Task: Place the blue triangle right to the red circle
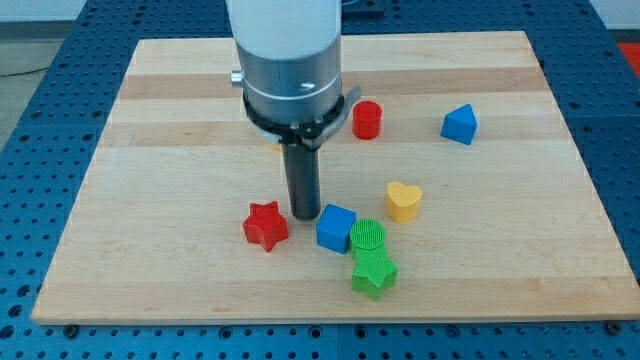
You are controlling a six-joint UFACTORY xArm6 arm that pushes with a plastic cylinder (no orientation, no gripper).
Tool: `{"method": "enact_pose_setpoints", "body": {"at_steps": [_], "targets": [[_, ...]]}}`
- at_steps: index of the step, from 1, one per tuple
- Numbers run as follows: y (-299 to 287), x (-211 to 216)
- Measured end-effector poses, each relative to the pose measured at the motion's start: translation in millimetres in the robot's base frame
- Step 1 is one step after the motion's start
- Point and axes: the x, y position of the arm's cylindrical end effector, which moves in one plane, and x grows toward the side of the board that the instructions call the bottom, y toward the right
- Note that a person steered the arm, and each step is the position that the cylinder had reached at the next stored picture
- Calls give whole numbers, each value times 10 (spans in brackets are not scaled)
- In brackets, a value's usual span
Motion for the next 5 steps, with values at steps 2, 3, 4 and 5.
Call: {"method": "enact_pose_setpoints", "body": {"at_steps": [2,3,4,5], "targets": [[1511,-344],[2071,-512],[2132,-1127],[2132,-1327]]}}
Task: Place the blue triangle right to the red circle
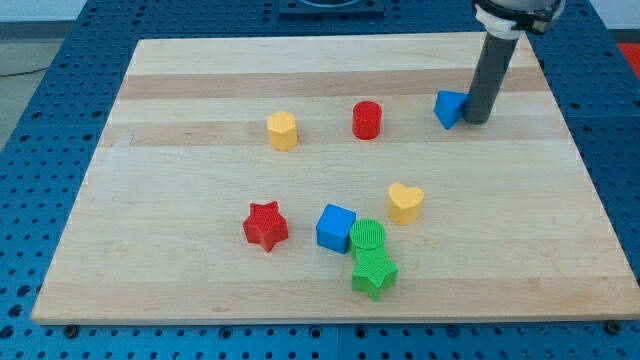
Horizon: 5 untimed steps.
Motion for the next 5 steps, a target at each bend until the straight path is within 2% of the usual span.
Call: {"method": "enact_pose_setpoints", "body": {"at_steps": [1,2,3,5], "targets": [[-45,-133],[-358,-336],[-738,-336],[-841,-763]]}}
